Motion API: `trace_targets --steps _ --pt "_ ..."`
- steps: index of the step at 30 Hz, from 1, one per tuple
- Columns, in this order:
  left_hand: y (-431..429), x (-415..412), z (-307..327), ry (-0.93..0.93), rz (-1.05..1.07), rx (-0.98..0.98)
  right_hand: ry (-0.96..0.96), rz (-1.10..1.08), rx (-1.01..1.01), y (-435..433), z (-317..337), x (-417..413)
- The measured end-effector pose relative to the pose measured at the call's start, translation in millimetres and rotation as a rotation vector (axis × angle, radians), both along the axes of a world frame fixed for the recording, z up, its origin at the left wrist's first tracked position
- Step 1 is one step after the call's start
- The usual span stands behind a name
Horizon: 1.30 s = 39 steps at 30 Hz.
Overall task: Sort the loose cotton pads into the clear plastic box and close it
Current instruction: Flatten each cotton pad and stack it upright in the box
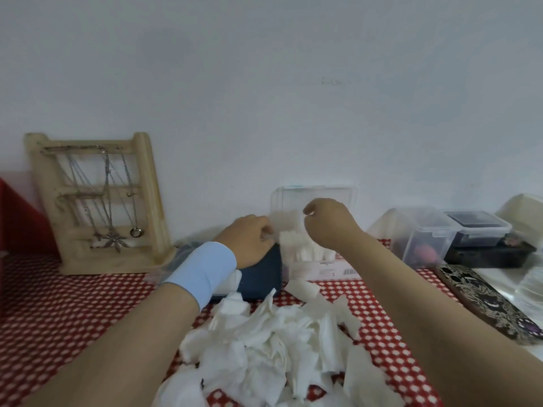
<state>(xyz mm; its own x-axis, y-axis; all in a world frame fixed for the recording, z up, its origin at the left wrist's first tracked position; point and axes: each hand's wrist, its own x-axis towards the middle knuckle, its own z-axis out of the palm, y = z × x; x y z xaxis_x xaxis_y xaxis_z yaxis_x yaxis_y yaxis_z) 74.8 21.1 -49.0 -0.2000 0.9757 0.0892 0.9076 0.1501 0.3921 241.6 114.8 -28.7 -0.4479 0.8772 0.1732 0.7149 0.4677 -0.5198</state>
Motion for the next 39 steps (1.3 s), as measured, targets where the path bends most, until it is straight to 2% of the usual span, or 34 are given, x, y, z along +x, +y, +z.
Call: trace_targets --steps 2,4,7,10,13,18,24,27,29,32,34,39 --pt "-15 -14 -1 0.055 0.067 -0.041 -0.023 0.201 0.013 -25 6 -19" --pt "-30 -25 -2 0.171 0.137 -0.14 -0.164 0.36 -0.025 -44 2 -42" --pt "-49 -34 -8 0.298 0.188 -0.29 -0.414 0.422 -0.072 -53 -20 -77" --pt "-59 -46 -19 0.239 0.215 -0.296 -0.645 0.403 -0.088 -57 -38 -101" --pt "-63 -59 -26 0.13 0.266 -0.234 -0.713 0.355 -0.137 -59 -46 -113" --pt "-66 -77 -27 0.019 0.317 -0.113 -0.603 0.382 -0.129 -54 -54 -123" --pt "-69 -77 -20 -0.039 0.274 -0.215 -0.609 0.421 -0.108 -57 -40 -121" --pt "-68 -70 -15 -0.106 0.268 -0.226 -0.396 0.338 -0.196 -50 -27 -105" --pt "-67 -64 -8 -0.178 0.269 -0.119 -0.179 0.292 -0.28 -44 -16 -86" --pt "-64 -45 7 -0.507 0.184 0.035 0.039 0.282 -0.384 -39 -3 -47" --pt "-61 -29 13 -0.707 0.106 0.084 0.138 0.315 -0.43 -40 1 -25" --pt "-50 9 8 -0.781 0.109 0.126 0.25 0.36 -0.491 -42 0 7"
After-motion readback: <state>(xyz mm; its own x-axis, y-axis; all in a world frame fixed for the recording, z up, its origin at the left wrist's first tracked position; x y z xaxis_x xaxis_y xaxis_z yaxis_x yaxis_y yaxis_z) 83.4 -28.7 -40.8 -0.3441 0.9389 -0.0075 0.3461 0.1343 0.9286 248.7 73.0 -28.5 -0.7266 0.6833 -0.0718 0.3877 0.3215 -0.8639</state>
